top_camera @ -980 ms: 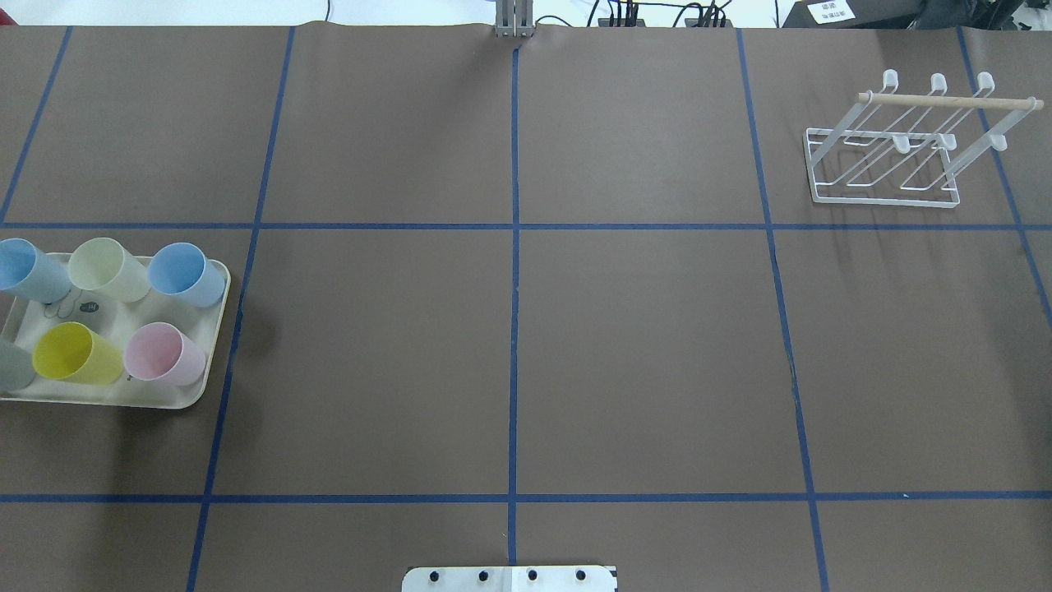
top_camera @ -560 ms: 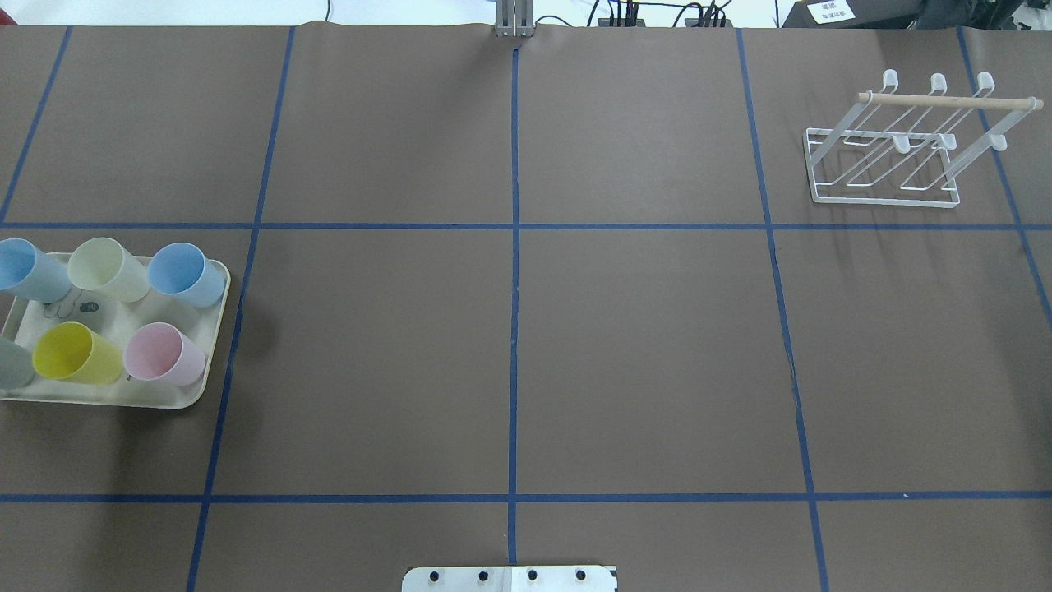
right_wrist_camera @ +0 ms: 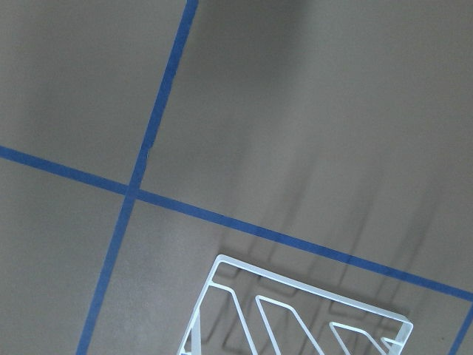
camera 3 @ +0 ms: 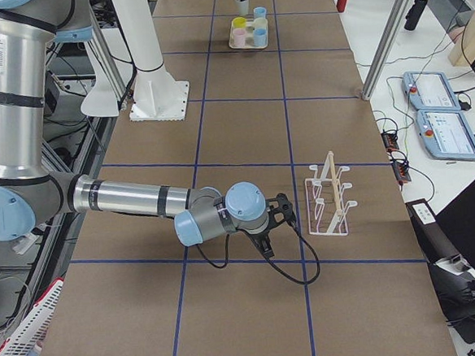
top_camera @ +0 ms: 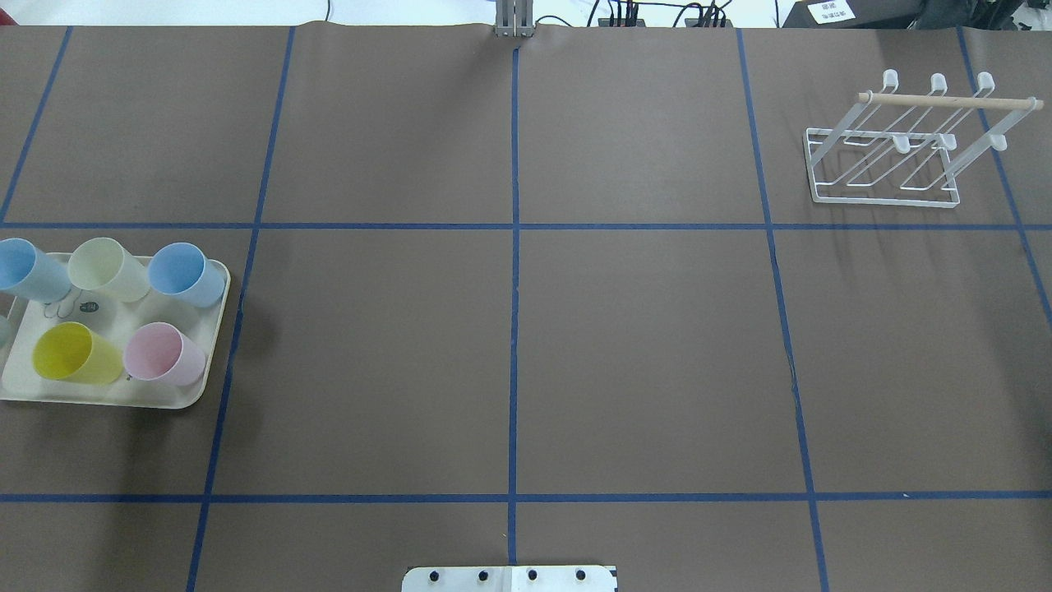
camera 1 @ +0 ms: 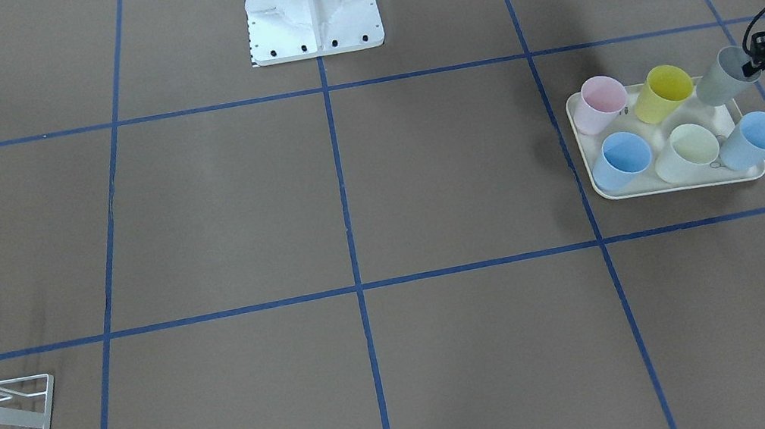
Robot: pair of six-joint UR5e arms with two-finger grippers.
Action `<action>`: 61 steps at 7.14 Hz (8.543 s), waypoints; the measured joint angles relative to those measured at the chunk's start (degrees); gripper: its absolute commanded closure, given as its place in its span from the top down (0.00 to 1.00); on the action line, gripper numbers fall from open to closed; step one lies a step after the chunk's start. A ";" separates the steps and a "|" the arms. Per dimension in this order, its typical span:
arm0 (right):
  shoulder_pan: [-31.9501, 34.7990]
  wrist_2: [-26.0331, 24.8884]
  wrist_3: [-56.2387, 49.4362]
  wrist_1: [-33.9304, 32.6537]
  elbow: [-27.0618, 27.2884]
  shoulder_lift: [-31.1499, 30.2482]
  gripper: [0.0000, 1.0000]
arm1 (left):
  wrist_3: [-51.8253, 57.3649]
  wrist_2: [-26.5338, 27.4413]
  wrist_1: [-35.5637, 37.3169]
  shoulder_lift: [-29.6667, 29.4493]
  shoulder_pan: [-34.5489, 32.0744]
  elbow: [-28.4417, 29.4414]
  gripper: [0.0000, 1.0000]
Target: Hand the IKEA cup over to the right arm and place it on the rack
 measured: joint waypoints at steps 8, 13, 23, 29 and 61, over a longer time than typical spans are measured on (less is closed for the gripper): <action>-15.47 -0.44 43.08 11.92 2.18 19.96 0.99 | -29.17 -9.85 19.04 -16.31 -0.54 -17.24 0.00; -26.86 -4.68 64.57 12.13 4.31 32.30 0.98 | -48.79 -13.03 14.24 -29.41 11.12 -13.91 0.00; -41.23 -23.56 97.72 40.92 4.90 34.46 0.94 | -80.76 2.63 -12.35 -44.33 20.47 -2.03 0.00; -41.28 -23.55 104.07 45.36 4.77 37.39 0.94 | -125.45 13.90 -62.28 -44.39 25.28 10.33 0.00; -46.41 -39.92 119.76 83.44 -8.17 48.41 0.15 | -175.27 23.40 -86.23 -46.35 29.06 5.29 1.00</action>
